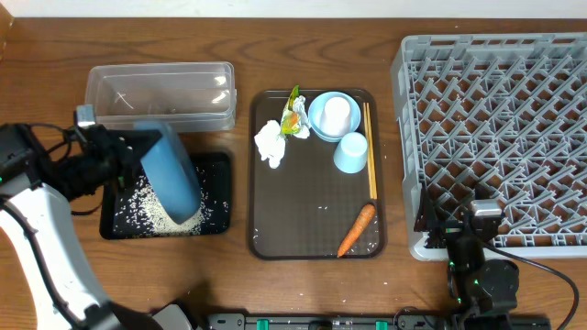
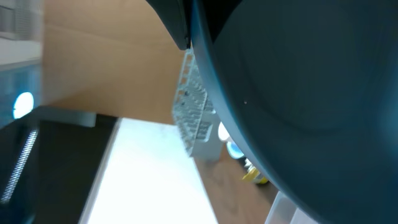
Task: Sort waste into correct bins and load items into the dishwasher rack
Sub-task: 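Carry the emptied blue bowl back and lower it onto the brown tray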
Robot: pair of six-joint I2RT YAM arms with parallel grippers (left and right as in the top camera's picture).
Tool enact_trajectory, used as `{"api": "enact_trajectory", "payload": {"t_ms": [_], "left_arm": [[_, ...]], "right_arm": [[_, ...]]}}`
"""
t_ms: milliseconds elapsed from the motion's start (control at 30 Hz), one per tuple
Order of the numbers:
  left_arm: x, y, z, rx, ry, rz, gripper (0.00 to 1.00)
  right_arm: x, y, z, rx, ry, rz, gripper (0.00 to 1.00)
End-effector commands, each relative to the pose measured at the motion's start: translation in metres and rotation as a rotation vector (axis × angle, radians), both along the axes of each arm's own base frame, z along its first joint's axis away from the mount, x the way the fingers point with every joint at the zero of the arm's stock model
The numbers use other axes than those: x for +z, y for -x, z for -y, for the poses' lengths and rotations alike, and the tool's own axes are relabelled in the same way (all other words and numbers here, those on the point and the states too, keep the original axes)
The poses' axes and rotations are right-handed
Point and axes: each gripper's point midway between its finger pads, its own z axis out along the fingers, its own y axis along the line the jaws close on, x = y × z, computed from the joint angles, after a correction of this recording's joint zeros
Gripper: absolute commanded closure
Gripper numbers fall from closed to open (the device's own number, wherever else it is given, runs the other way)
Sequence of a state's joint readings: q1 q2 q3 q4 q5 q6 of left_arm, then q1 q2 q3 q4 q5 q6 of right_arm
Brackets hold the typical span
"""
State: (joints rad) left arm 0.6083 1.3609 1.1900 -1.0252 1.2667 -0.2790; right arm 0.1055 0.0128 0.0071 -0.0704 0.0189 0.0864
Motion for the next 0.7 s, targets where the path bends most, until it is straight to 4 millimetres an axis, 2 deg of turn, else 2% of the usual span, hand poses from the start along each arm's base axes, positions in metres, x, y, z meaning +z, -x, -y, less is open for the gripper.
{"api": "enact_trajectory", "payload": {"t_ms": [0,200,367,500,667], "left_arm": [[0.0,0.013,0.018,-0.041,-0.15,0.004,0.94],[-0.01,0.029,0.05,-0.137,-0.418,-0.006,0.94],[-0.008,0.036,0.093,-0.29,-0.465,0.064,0.94],[-0.022,0.036,0.115,-0.381,-0.57,0.063,0.94],[-0.04,0.047,0.16,-0.552,-0.6,0.06,0.94]], "right_arm": [[-0.002,0.001,-0.006,0.026,0.013,-0.004,0.01],[-0.002,0.001,-0.006,0.026,0.014,-0.005,0.01],[-0.002,0.001,-0.006,0.026,0.014,-0.004,0.01],[-0.002,0.001,-0.006,0.026,0.014,-0.004,0.01],[-0.002,0.001,-0.006,0.025,0.014,-0.004,0.01]]}}
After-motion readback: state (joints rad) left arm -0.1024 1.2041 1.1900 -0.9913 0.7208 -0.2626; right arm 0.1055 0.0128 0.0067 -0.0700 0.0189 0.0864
